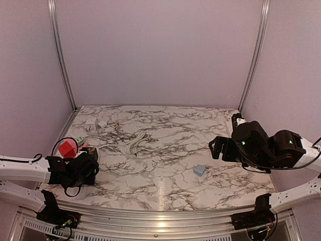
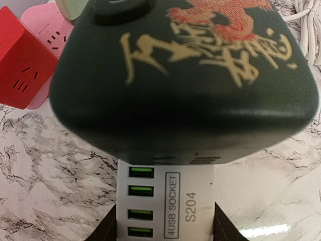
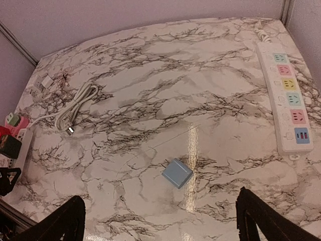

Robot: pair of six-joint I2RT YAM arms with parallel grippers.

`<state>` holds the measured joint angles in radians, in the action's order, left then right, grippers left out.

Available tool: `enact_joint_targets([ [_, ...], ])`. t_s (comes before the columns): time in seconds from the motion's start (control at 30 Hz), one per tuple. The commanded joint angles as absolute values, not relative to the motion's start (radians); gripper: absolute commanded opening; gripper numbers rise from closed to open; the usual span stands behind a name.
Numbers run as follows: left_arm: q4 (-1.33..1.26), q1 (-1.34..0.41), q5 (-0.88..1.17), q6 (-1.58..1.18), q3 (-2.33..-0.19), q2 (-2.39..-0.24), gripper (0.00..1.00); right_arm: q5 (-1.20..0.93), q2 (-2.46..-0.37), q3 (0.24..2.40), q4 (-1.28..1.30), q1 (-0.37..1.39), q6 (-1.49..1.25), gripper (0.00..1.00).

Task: Insert the plug
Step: Move the socket to the corner of the board.

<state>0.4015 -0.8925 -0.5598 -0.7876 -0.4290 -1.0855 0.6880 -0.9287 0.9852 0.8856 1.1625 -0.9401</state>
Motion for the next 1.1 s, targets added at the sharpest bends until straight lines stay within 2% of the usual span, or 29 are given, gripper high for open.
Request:
enact_joint_targets([
  [0.0,0.485,-0.848,-0.635,-0.905,-0.419,-1.045,0.35,0.677,-0.898,0.984,0.848,1.157,-0.929,0.99],
  [0.13,0.464,-0.815,-0.619,-0.906,-0.394,-1.045,0.44,0.671,-0.890,0.973,0.840,1.157,-0.933,0.98],
  [0.47,0.394,-0.795,-0.545,-0.901,-0.382,-1.098,0.56,0.670,-0.901,0.968,0.820,1.157,-0.928,0.98],
  [0.6,0.382,-0.795,-0.537,-0.912,-0.370,-1.102,0.65,0.669,-0.899,0.966,0.819,1.157,-0.927,0.98],
  [0.67,0.385,-0.795,-0.537,-0.920,-0.362,-1.084,0.76,0.667,-0.897,0.965,0.820,1.156,-0.926,0.99],
  [0.73,0.394,-0.795,-0.540,-0.933,-0.354,-1.048,0.80,0.670,-0.890,0.963,0.824,1.156,-0.927,0.99],
  [0.83,0.406,-0.795,-0.529,-0.953,-0.346,-0.983,0.84,0.672,-0.886,0.959,0.823,1.157,-0.927,0.98],
  [1.07,0.394,-0.843,-0.472,-0.936,-0.352,-0.800,0.86,0.672,-0.904,0.962,0.814,1.156,-0.925,0.98],
])
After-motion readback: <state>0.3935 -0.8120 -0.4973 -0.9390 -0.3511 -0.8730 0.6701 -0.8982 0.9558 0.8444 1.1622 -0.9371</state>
